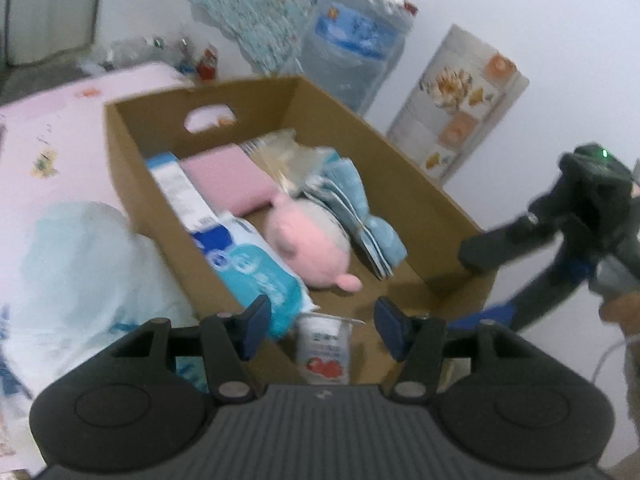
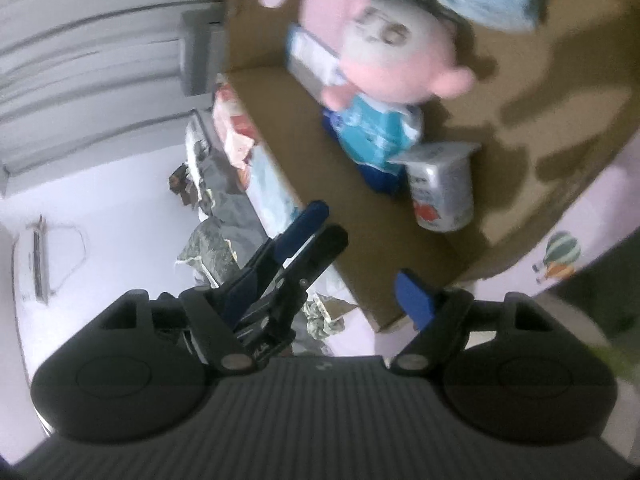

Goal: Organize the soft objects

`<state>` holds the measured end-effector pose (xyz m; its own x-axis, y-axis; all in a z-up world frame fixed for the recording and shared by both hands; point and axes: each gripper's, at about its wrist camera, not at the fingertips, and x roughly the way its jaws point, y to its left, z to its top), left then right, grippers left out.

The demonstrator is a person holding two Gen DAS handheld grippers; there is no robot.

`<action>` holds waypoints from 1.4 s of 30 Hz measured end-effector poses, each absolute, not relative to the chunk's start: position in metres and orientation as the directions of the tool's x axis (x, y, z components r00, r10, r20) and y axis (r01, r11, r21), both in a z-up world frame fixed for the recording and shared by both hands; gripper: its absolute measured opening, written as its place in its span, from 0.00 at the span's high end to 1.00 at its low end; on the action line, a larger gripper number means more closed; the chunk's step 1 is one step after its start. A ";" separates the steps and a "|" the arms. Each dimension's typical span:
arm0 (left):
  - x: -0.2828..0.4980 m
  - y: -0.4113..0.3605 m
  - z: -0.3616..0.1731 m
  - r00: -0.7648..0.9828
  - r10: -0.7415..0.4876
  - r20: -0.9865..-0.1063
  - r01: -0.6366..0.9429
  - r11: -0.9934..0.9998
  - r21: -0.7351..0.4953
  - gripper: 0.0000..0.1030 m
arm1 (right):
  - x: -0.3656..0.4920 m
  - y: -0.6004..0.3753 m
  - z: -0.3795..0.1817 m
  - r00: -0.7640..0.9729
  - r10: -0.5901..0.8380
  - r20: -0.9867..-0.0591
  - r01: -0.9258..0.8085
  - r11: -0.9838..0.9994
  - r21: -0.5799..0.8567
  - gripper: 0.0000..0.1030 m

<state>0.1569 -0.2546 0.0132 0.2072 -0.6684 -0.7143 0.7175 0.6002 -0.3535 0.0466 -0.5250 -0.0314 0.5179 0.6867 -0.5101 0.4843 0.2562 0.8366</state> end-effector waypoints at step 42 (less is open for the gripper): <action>0.152 -0.169 0.032 0.414 -0.652 -0.635 0.577 0.728 -0.371 0.32 | 0.100 -0.462 -0.055 0.394 0.304 -0.867 -0.110 0.953 0.283 0.24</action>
<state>0.1523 -0.1694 0.0324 0.4144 -0.6520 -0.6349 0.5769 0.7278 -0.3708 0.0999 -0.4618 -0.0555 0.3942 0.3037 -0.8674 -0.1103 0.9526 0.2835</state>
